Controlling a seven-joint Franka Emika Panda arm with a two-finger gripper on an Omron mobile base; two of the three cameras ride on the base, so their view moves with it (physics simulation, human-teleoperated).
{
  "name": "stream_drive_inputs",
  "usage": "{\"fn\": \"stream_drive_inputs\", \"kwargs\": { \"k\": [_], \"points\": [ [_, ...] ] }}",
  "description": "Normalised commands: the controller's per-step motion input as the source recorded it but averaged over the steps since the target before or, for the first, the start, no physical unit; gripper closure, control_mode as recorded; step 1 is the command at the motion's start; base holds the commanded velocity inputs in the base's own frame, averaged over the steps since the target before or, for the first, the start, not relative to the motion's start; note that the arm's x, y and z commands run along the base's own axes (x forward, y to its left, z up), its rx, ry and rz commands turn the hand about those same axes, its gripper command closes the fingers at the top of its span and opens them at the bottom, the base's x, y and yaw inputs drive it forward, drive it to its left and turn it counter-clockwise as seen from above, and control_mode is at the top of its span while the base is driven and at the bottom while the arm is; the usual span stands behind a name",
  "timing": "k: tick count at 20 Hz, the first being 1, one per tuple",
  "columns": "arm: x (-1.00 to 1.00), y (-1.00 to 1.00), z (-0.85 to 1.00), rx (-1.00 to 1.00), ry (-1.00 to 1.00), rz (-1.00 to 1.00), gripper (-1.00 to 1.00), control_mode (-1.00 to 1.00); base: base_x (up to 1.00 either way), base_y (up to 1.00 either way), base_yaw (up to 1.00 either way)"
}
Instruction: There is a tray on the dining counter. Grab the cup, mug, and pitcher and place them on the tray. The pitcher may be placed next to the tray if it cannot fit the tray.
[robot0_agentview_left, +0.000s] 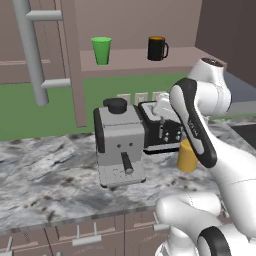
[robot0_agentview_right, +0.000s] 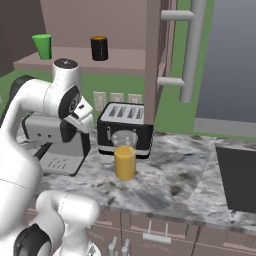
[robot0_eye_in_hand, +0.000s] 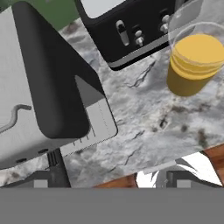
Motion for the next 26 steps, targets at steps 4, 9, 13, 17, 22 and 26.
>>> {"fn": "stream_drive_inputs", "kwargs": {
  "k": [4, 9, 13, 17, 22, 26],
  "points": [
    [0.0, 0.01, 0.34, 0.14, -0.07, -0.25, -1.0, -1.0, 0.0, 0.0, 0.0],
    [0.0, 0.05, 0.51, 0.11, -0.07, -0.25, -1.0, -1.0, 0.0, 0.0, 0.0],
    [-0.02, 0.17, 0.54, 0.14, -0.08, -0.21, -1.0, -1.0, 0.0, 0.0, 0.0],
    [-0.02, 0.14, 0.61, 0.09, -0.04, -0.23, -1.0, -1.0, 0.0, 0.0, 0.0],
    [0.0, 0.01, 0.61, 0.03, -0.11, -0.13, -1.0, -1.0, 0.0, 0.0, 0.0],
    [0.0, 0.0, 0.62, 0.1, -0.13, 0.0, -1.0, -1.0, 0.0, 0.0, 0.0]
  ]
}}
